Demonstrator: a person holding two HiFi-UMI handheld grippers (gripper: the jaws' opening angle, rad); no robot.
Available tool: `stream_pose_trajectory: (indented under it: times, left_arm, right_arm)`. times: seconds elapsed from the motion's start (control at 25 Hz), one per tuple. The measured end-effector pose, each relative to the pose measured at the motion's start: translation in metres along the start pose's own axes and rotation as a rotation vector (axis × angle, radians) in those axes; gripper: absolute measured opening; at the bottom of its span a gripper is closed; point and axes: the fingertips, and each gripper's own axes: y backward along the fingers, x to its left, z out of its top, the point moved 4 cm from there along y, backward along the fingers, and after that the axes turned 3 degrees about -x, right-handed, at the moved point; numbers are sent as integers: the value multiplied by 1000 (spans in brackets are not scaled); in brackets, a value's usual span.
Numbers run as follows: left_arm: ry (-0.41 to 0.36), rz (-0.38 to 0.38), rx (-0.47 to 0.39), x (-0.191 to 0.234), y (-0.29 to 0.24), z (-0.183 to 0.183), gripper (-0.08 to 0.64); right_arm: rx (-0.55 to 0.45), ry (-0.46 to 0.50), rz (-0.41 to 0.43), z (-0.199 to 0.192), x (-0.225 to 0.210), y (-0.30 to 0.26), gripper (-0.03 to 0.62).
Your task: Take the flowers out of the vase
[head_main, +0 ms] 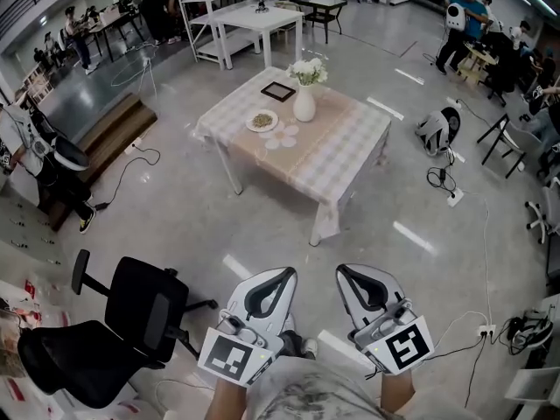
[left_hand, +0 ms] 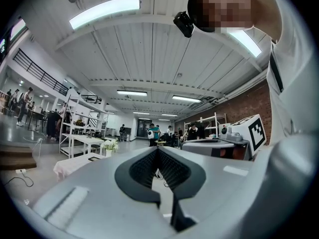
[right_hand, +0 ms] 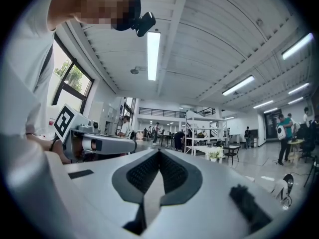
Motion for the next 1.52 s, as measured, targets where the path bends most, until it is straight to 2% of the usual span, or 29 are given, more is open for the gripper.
stream_pose_trajectory:
  times: [0.28, 0.52, 0.72, 0.92, 1.12, 1.28, 1.52]
  left_arm:
    - [8, -32, -7, 39, -24, 2, 6]
    - [68, -61, 49, 66, -34, 0, 6]
    - [29, -76, 6, 89, -44, -2, 6]
    - [39, -85, 13, 105, -60, -5, 6]
    - [40, -83, 16, 114, -80, -9, 6]
    - [69, -71, 50, 123, -99, -15, 6]
    - [29, -44, 27, 140, -133, -17, 6]
  right_arm:
    - [18, 11, -29, -1, -17, -38, 15]
    - [25, 16, -54, -4, -21, -69, 15]
    - [32, 20, -63, -10, -26, -88, 15]
    - [38, 9, -72, -12, -39, -105, 15]
    - [40, 8, -72, -15, -58, -117, 15]
    - [36, 2, -66, -21, -80, -131, 15]
    - [39, -7, -46, -30, -116, -152, 15]
